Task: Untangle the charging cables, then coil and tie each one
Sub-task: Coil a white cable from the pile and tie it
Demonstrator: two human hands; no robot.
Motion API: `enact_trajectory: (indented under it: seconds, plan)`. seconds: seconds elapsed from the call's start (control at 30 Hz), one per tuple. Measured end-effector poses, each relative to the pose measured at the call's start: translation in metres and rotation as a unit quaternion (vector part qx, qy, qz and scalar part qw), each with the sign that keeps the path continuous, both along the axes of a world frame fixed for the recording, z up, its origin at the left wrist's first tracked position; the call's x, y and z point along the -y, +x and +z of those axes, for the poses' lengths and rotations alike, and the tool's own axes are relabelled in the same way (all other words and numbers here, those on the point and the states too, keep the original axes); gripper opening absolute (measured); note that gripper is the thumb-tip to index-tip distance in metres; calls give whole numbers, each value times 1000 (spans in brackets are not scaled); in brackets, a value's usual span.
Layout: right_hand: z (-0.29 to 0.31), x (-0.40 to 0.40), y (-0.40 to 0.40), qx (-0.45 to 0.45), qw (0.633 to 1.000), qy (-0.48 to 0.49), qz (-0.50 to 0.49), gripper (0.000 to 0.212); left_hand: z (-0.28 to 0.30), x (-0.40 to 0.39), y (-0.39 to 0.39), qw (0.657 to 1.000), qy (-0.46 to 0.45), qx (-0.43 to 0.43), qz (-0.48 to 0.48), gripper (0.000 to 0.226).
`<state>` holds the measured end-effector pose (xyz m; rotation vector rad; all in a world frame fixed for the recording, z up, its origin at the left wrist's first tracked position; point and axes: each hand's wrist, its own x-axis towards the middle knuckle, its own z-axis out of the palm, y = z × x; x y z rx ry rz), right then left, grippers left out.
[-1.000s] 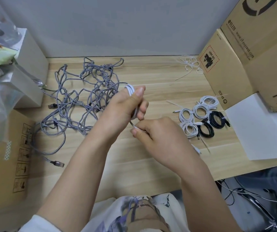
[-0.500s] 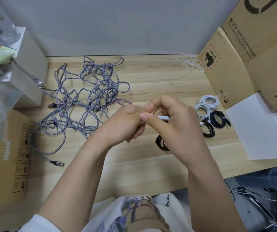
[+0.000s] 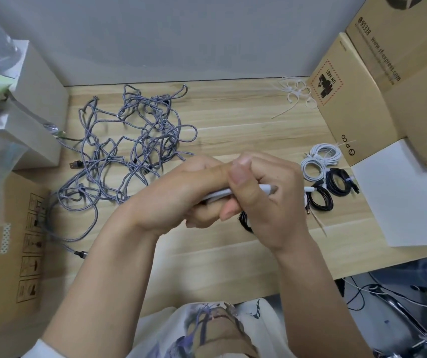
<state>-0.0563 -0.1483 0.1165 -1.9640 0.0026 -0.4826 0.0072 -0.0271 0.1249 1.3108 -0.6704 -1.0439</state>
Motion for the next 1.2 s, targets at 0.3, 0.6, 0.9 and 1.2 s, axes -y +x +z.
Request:
enact_trajectory:
  seconds: [0.3,0.6,0.9,1.2]
  plan:
    - [-29,7,33,104,960,-102,-241,52,-17,48,4,943,-19,76,322,55]
    - [-49,41,74,-59,973,146,-166,46,-43,50,38,985,-52,-91,135,26]
    - [-89,111,157,-137,978,155,30,45,-70,94,88,943,8,-239,231,22]
    - [-181,245,255,-278,909,-130,-281,47,-111,124,133,930,78,-194,301,28]
